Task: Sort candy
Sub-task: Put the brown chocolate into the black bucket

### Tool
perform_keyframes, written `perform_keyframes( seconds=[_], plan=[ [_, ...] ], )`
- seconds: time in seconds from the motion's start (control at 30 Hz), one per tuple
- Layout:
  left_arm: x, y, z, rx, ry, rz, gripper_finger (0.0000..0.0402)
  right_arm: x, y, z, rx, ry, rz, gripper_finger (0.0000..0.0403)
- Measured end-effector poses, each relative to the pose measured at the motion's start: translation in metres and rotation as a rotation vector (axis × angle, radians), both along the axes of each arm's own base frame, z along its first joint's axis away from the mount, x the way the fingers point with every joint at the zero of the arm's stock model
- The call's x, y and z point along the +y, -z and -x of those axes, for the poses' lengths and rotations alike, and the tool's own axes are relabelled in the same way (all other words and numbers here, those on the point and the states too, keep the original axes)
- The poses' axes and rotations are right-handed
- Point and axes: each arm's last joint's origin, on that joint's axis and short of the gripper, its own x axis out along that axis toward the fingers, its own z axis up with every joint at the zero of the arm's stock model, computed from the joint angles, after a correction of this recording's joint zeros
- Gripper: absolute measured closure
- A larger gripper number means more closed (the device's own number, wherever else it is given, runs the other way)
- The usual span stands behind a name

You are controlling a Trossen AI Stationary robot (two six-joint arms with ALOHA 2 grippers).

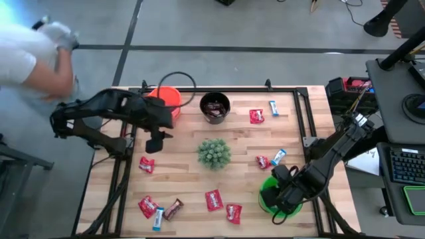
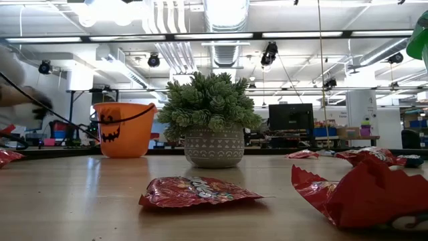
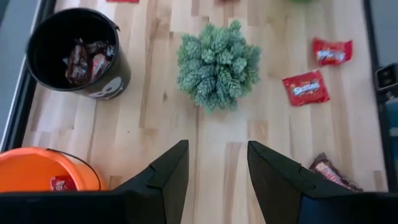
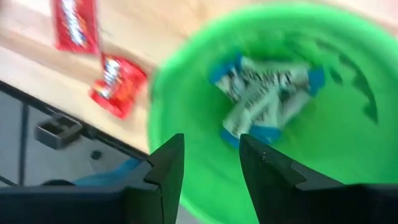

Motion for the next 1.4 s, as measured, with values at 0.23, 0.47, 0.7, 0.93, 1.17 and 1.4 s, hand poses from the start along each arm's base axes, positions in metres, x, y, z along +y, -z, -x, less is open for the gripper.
perform_keyframes(
  seconds=[0.23, 0.47, 0.7, 0.93, 1.17, 1.4],
  plan=[
    [0.0, -0.014, 0.026, -0.084, -0.019, 0.044, 0.0256, -0.018, -0.006, -0.013, -0.13, 0.033, 0.156, 0.0261],
    [0.0, -0.017, 0.032, -0.102, -0.021, 0.046, 0.0256, -0.048, -0.01, -0.029, -0.16, -0.012, 0.276, 0.0255],
    [0.0, -0.014, 0.036, -0.054, -0.085, 0.094, 0.0256, -0.089, -0.02, -0.04, -0.168, -0.081, 0.348, 0.0255],
    [-0.006, -0.009, 0.033, 0.037, -0.127, 0.356, 0.0246, -0.129, -0.044, -0.029, -0.236, -0.116, 0.465, 0.0252],
    [-0.007, -0.003, 0.023, 0.106, -0.24, 0.448, 0.02, -0.151, -0.072, 0.0, -0.328, -0.218, 0.531, 0.0252],
    [-0.006, 0.013, 0.014, 0.236, -0.485, 0.399, 0.0179, -0.157, -0.087, 0.022, -0.396, -0.321, 0.579, 0.0252]
  ],
)
